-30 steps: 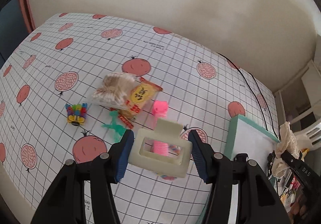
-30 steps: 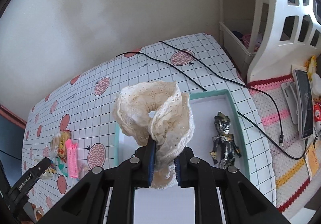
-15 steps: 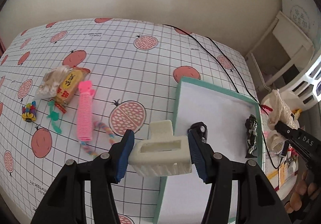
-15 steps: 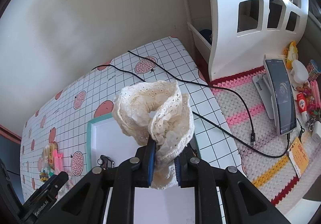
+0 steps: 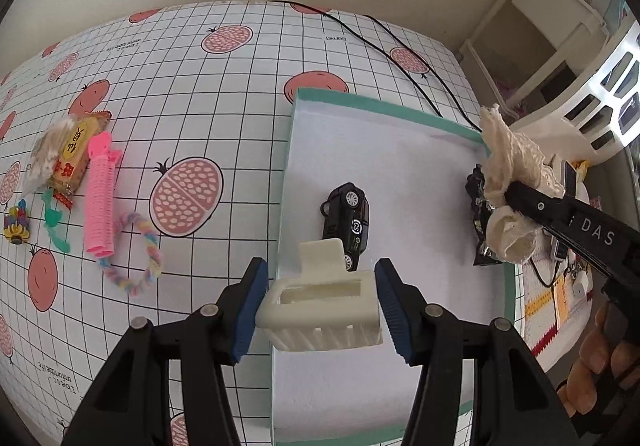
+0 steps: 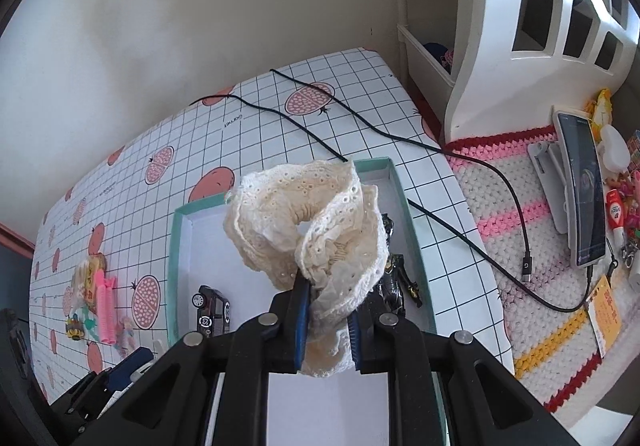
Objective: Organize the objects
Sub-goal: 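Carry the clip with left tool while right tool carries the scrunchie over the tray, then open both tools to drop the clip and scrunchie into the tray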
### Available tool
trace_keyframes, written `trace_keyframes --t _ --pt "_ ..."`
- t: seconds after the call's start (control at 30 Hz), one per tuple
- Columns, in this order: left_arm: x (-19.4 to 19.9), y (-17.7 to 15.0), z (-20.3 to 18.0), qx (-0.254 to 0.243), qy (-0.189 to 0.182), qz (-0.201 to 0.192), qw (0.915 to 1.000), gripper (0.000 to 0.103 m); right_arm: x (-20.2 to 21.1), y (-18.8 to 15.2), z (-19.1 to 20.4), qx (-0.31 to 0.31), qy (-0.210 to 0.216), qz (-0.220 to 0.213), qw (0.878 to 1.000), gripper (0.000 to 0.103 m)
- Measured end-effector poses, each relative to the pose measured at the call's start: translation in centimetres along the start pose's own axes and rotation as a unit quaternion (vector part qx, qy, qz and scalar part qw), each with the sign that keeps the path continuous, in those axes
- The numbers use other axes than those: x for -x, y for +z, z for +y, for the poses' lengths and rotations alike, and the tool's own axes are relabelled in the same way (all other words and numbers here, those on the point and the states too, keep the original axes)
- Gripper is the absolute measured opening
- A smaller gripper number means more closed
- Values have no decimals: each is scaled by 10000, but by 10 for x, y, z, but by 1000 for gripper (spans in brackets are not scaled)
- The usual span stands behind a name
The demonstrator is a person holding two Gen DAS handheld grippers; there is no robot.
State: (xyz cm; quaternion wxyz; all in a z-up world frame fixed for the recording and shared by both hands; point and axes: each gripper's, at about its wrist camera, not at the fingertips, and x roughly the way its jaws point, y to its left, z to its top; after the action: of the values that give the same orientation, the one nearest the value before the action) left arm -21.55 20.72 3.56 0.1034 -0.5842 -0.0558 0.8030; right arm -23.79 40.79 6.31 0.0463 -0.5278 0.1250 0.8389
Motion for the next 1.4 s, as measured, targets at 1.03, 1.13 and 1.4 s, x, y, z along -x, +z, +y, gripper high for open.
trace_keyframes --t 1.03,1.13,1.4 --pt "-33 -19 -18 -458 111 696 9965 57 -59 -29 24 542 -364 768 9949 23" --pt "-32 -21 -19 -476 123 689 9964 57 -60 -30 24 541 -363 771 9949 24" --pt "-29 -20 -23 -465 65 686 9965 57 -56 -27 25 527 -332 761 9952 31"
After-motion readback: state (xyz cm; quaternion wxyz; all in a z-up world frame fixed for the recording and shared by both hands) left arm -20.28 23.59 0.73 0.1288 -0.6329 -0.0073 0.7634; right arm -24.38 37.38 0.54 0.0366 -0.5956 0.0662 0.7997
